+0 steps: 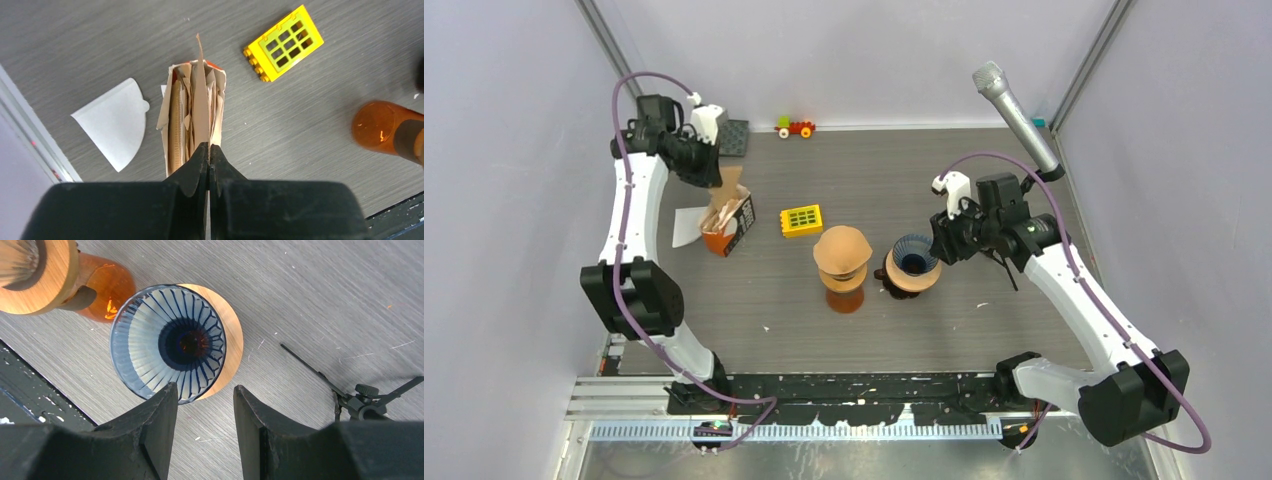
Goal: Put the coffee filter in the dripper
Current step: Pick up the coffee filter from the coffee filter holder, then place the coffee filter in the coffee dripper.
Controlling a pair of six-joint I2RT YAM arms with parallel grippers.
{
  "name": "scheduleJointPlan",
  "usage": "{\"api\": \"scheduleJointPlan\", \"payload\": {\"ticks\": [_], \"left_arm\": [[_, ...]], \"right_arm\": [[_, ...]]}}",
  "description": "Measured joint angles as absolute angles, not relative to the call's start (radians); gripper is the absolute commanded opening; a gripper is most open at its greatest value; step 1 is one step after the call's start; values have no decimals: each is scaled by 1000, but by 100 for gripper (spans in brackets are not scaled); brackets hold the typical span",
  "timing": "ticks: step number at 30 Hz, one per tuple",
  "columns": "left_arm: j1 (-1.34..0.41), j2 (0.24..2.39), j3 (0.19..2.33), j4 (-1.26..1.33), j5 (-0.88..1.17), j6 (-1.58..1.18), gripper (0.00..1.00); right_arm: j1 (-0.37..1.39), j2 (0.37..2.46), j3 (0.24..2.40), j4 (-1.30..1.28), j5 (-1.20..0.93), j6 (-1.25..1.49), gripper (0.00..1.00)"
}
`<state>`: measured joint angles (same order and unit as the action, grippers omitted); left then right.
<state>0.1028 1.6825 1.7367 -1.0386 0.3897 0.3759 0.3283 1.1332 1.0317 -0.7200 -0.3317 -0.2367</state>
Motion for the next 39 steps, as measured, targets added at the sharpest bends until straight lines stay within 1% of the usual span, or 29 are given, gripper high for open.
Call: {"api": "scheduleJointPlan", "payload": {"ticks": [4, 10, 12, 15, 18, 22, 26, 32, 34, 37, 39], "left_arm": [[102, 1664, 1856, -1082, 420, 381, 0], [59, 1562, 2048, -1189, 546, 394, 0], [-6, 1514, 2068, -1221, 574, 393, 0], [-173, 1438, 2068, -1264, 607, 385, 0], [-311, 1387, 2064, -1280, 646, 357, 0], [-421, 1351, 2037, -1272, 711, 307, 0], [-508, 1357, 1995, -1253, 754, 270, 0], [-599, 1388, 1934, -1212, 779, 250, 0], [-621, 1398, 1921, -1200, 779, 244, 0], [-649, 1411, 1909, -1179, 779, 242, 0], [-668, 1419, 1902, -1162, 779, 241, 0]], "right_arm": [[334, 1155, 1124, -772, -344, -255, 54], [375, 1201, 1406, -824, -406, -279, 63], [405, 1206, 1478, -832, -434, -283, 66], [458, 1213, 1574, -846, -487, -286, 70], [498, 1218, 1628, -855, -542, -287, 72], [538, 1219, 1663, -875, -608, -299, 73], [553, 1233, 1703, -917, -681, -326, 73], [558, 1250, 1711, -965, -764, -355, 70], [560, 1259, 1711, -976, -788, -361, 68], [564, 1274, 1708, -975, -818, -360, 58], [566, 1282, 1697, -970, -844, -352, 45]]}}
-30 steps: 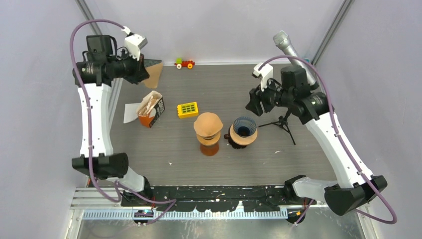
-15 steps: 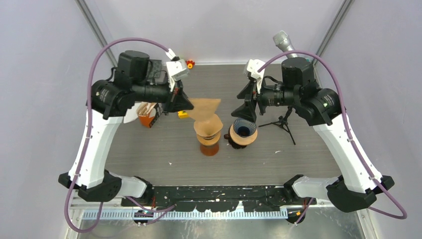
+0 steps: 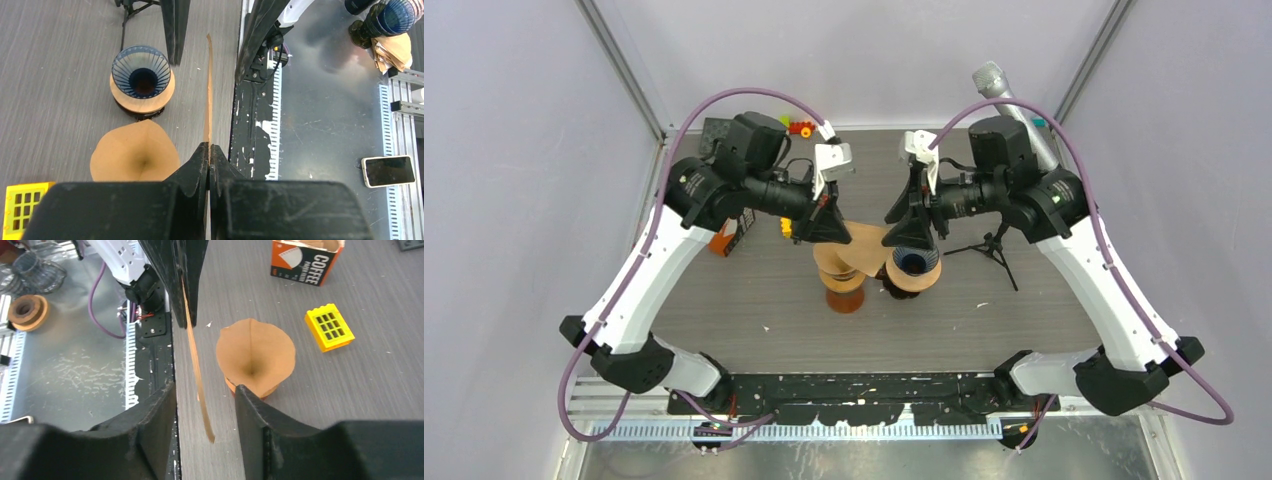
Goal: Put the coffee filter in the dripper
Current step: Place the coffee filter in the coffee dripper.
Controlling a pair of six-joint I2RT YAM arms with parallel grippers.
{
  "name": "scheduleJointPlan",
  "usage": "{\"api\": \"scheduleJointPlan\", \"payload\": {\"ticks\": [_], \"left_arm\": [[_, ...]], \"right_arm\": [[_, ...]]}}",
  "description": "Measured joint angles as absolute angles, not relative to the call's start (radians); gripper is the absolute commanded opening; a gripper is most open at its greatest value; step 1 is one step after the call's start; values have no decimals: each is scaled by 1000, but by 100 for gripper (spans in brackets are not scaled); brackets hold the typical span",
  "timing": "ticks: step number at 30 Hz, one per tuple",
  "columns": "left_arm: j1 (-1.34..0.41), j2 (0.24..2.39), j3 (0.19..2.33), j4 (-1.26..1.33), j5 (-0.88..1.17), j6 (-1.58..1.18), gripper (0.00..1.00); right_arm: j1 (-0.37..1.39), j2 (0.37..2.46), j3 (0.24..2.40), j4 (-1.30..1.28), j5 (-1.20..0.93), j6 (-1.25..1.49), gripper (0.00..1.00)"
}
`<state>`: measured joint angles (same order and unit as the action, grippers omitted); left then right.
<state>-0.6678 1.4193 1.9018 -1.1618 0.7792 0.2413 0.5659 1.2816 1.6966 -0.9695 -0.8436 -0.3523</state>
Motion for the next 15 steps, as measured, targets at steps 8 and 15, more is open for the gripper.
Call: {"api": "scheduleJointPlan", "payload": {"ticks": [8, 15], "left_arm": [[-698, 1436, 1870, -1108, 780, 233, 3], [-698, 1409, 1811, -1070, 775, 243, 42]], "right_arm": [[567, 1314, 1585, -889, -920, -271, 7], [550, 1290, 1502, -826, -937, -220, 0]]}}
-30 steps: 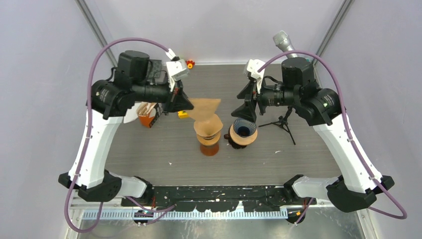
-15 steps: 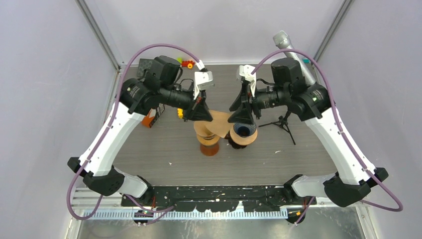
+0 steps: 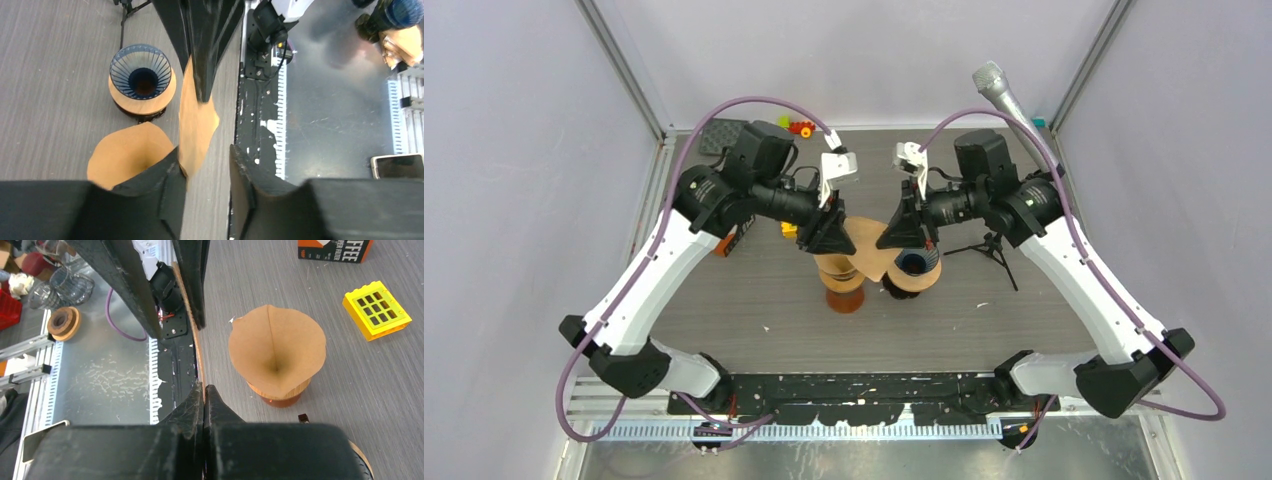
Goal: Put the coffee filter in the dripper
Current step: Place the coffee filter in the coffee dripper.
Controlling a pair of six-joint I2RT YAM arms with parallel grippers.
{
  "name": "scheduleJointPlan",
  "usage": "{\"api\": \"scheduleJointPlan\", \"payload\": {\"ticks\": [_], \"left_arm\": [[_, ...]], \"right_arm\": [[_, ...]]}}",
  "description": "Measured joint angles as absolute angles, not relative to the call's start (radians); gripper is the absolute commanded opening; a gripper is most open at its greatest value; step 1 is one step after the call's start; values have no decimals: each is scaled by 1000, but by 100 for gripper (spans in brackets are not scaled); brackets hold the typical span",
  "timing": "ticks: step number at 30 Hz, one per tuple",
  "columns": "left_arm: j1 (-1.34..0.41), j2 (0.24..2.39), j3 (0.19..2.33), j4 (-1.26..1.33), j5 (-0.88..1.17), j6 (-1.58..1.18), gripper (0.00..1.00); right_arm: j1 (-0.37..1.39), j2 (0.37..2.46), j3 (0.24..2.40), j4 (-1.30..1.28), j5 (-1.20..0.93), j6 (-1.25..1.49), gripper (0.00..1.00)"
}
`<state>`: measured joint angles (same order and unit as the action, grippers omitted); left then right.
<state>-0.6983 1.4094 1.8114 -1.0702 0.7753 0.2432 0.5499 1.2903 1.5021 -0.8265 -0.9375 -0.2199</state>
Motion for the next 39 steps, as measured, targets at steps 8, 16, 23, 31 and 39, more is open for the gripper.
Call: {"api": "scheduleJointPlan", "payload": {"ticks": [8, 16, 23, 31, 39], "left_arm": [[-692, 1271, 1666, -1049, 701, 304, 49], [-691, 1285, 1664, -979, 676, 287, 49], [-691, 1348, 1674, -962, 685, 268, 49], [-691, 1352, 1698, -952, 704, 265, 49], [-691, 1355, 1702, -933, 704, 246, 47]], "right_arm": [[433, 1135, 1342, -701, -1019, -143, 0], [428, 1089, 1279, -673, -1079, -131, 0], [425, 1089, 1269, -665, -1102, -132, 0], [424, 1089, 1258, -667, -1103, -148, 0], [424, 1089, 1256, -667, -1106, -155, 0]]}}
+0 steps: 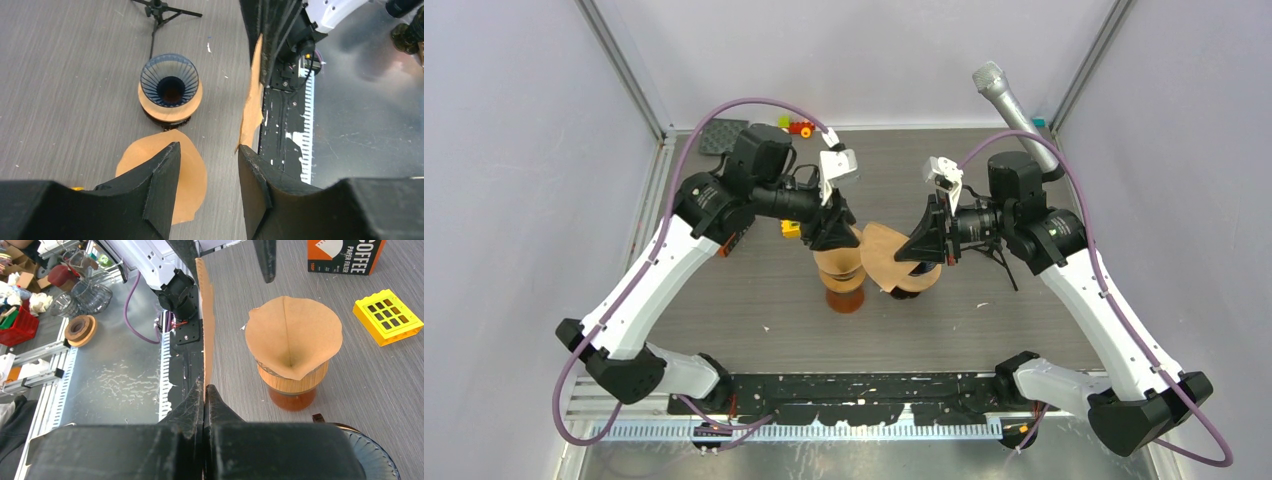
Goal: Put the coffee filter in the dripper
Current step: Place the coffee filter in the coffee dripper.
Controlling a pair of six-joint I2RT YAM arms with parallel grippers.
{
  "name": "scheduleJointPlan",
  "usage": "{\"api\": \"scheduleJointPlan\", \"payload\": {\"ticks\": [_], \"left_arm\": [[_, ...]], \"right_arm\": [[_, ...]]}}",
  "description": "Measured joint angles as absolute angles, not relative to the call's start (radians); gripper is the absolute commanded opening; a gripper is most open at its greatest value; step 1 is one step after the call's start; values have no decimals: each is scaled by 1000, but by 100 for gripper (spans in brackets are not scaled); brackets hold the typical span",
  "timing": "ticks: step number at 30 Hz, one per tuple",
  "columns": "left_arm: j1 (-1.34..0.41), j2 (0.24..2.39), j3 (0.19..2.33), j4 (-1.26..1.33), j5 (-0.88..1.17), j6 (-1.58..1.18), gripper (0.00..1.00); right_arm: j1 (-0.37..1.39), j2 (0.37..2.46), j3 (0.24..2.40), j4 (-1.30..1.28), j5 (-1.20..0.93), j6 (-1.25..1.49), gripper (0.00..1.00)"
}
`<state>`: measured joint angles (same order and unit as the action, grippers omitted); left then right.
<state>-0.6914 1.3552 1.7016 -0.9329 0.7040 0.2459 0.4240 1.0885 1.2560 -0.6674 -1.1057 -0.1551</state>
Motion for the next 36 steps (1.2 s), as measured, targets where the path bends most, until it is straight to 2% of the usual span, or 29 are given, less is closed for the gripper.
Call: {"api": "scheduleJointPlan", "payload": {"ticks": [18, 36], "left_arm": [[-691, 1370, 1713, -845, 522, 167, 46], [-691, 1299, 1708, -976, 686, 307, 47]], "right_arm": [[420, 1085, 1256, -669, -1125, -155, 0], [411, 1085, 1256, -677, -1127, -159, 0]]}}
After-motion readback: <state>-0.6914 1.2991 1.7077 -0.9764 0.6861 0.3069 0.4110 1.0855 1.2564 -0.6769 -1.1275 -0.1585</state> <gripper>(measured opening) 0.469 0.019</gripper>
